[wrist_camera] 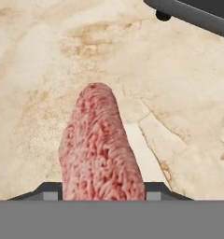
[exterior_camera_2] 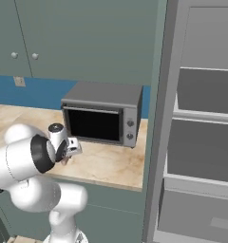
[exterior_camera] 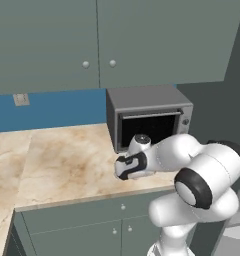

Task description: Open the fridge, remove the tangerine, lime, and steak, and place them on any counter.

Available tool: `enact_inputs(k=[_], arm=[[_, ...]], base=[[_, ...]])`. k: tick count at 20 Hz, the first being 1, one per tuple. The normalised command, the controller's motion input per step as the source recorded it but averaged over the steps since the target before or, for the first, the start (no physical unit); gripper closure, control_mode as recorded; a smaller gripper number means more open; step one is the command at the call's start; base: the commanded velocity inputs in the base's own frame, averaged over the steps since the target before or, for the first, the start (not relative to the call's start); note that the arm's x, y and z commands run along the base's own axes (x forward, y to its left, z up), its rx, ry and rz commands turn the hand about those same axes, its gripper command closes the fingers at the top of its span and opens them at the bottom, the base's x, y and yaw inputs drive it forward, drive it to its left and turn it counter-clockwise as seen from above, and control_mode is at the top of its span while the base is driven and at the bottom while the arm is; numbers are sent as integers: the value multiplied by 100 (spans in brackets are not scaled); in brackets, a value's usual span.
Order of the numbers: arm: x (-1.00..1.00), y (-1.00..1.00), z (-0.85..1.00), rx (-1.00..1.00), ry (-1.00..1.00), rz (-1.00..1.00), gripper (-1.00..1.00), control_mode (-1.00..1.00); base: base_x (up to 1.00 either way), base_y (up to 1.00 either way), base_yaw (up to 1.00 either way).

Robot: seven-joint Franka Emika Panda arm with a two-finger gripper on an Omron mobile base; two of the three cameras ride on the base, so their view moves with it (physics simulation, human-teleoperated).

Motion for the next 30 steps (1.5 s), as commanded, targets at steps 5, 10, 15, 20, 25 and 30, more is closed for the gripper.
enact_inputs(k=[5,10,15,20,25,30], arm=[[10,0,-29,0,3,0,100,-100],[3,0,-27,0,1,0,-100,-100],[0,-6,4,0,0,0,-100,-100],[-7,-14,76,3,0,-2,-100,-100],[-24,-17,100,11,0,-5,-100,-100],[-56,-23,100,6,0,-17,-100,-100]], base=[[0,0,0],[0,0,0],[0,0,0],[0,0,0],[0,0,0],[0,0,0]])
